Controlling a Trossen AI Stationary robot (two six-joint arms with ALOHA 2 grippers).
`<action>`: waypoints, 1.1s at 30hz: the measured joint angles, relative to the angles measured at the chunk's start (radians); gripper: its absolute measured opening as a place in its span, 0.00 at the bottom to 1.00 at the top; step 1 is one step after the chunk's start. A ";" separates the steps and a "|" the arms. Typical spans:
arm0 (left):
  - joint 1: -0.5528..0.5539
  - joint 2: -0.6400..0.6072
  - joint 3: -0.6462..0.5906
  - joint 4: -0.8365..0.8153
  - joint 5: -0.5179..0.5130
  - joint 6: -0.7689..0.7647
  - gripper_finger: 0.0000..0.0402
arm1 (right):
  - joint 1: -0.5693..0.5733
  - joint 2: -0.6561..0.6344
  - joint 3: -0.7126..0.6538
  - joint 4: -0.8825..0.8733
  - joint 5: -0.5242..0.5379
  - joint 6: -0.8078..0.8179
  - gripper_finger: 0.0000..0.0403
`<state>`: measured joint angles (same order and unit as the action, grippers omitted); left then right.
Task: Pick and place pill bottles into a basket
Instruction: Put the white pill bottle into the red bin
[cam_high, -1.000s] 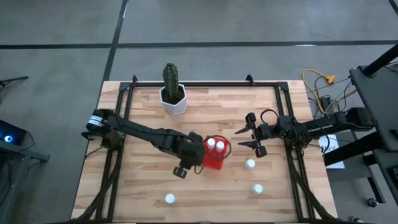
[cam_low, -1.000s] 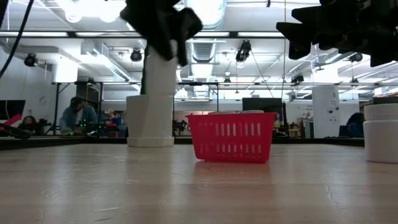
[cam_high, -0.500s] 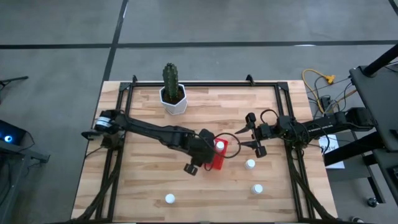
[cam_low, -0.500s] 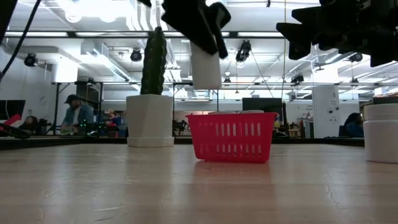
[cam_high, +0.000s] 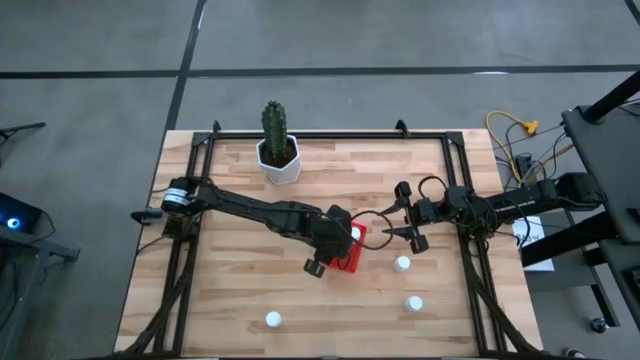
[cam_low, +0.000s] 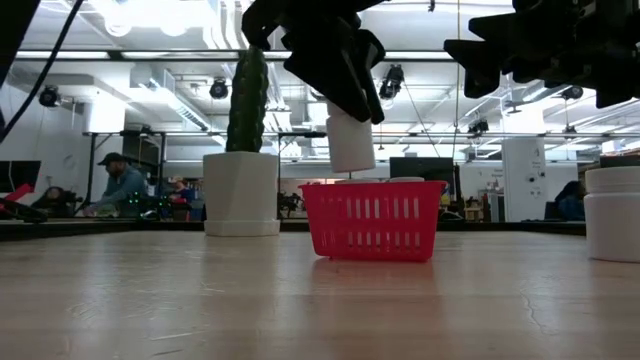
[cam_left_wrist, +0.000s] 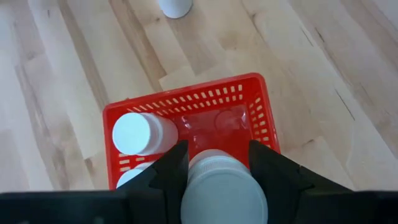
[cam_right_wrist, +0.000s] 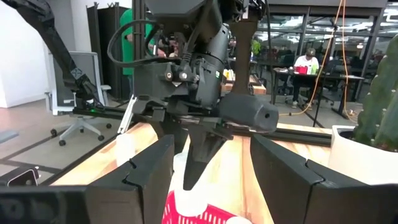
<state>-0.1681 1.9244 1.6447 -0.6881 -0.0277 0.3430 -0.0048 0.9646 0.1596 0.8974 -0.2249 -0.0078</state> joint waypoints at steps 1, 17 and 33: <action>0.002 0.000 0.000 0.000 0.000 0.006 0.33 | 0.000 0.000 0.000 0.000 0.000 -0.001 0.50; 0.041 0.077 -0.004 0.032 -0.008 0.016 0.33 | 0.000 0.000 0.000 -0.003 0.018 -0.003 0.50; 0.058 0.085 -0.004 0.028 -0.007 0.031 0.33 | 0.000 0.000 0.000 -0.003 0.016 -0.010 0.50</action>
<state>-0.1104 2.0098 1.6409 -0.6602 -0.0349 0.3737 -0.0051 0.9646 0.1596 0.8944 -0.2085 -0.0181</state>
